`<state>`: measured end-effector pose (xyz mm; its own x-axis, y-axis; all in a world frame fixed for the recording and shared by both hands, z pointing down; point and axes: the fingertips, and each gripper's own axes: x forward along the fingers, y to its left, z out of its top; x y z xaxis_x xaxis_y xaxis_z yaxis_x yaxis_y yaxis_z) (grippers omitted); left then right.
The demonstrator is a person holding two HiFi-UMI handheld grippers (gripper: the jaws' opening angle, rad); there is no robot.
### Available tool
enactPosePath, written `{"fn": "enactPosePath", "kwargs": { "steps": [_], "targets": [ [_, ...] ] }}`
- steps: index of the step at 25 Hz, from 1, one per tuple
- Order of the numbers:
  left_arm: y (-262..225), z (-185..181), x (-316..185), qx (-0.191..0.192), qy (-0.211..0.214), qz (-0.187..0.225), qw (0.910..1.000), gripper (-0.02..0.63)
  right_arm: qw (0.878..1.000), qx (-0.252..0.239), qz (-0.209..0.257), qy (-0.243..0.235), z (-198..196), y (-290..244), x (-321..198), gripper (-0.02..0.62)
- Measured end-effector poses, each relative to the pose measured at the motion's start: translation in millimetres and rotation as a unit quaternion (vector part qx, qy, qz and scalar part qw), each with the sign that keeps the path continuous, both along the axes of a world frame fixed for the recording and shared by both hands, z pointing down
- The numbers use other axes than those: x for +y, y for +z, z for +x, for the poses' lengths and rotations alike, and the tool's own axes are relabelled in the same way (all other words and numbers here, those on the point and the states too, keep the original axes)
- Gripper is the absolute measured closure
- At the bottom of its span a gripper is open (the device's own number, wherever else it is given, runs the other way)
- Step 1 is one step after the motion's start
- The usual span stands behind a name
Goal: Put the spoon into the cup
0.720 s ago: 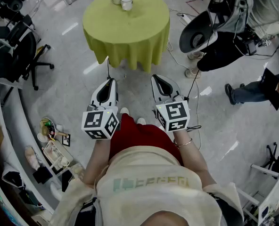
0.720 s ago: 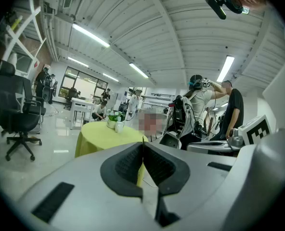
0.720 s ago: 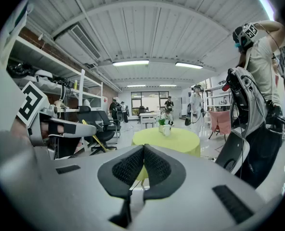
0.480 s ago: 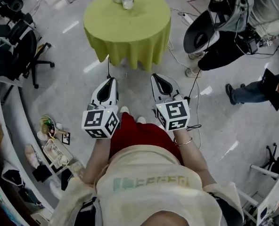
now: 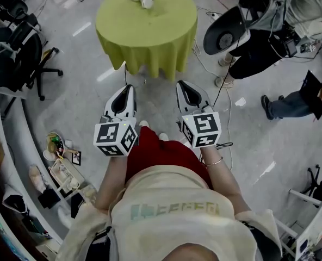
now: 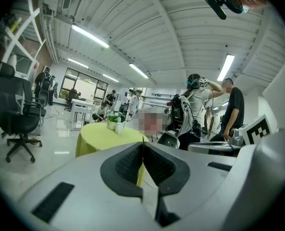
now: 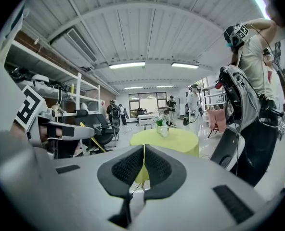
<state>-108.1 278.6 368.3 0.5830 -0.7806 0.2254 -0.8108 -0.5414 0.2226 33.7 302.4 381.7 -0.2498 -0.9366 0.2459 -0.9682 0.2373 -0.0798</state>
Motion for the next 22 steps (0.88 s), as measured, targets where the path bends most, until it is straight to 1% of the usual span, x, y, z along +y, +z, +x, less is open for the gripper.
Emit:
{"fn": "enactPosePath", "kwargs": {
  "steps": [8,14,22],
  "targets": [
    [-5,2,-23,-0.001,0.002,0.003,1.0000,0.581,1.000,-0.006,0.010,0.007,5,-9,-25,0.558],
    [-8,6,-44,0.004,0.004,0.006,1.0000,0.581,1.000,-0.002,0.009,0.013,11,-10,-41,0.558],
    [0,12,-86,0.011,0.006,-0.006,0.9999,0.581,1.000,-0.004,-0.002,0.019,20,-3,-80,0.558]
  ]
}}
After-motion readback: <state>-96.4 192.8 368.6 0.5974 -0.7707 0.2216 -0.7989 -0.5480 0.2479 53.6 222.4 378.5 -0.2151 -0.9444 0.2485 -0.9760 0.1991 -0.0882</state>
